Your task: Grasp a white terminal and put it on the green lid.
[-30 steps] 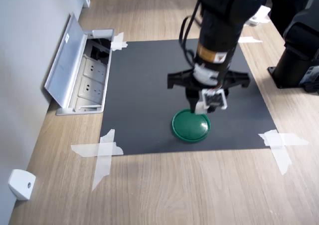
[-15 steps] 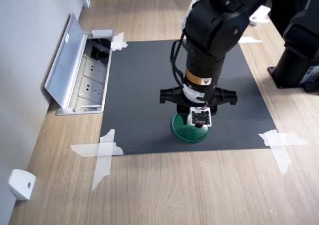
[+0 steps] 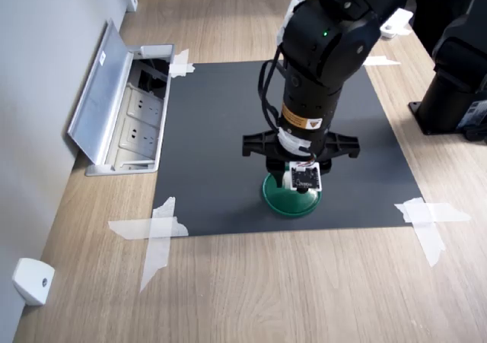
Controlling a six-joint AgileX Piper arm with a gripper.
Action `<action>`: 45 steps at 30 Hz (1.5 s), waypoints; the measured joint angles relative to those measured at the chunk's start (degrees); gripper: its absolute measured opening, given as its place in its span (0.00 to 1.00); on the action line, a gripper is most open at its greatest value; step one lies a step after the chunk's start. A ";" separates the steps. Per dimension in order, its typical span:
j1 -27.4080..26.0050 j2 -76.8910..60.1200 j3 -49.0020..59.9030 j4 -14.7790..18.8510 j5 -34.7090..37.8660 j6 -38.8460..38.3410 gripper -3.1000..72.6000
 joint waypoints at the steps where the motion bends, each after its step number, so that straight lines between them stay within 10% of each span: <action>1: 0.00 0.00 0.00 0.00 0.06 0.21 0.63; 12: 0.00 -4.77 0.00 2.93 -1.21 4.69 0.60; 21: 0.00 -23.19 0.00 5.91 -6.47 17.22 0.14; 26: -2.12 -32.34 0.00 5.68 -8.72 26.85 0.04; 45: -34.13 -74.61 27.83 7.25 -25.73 49.64 0.03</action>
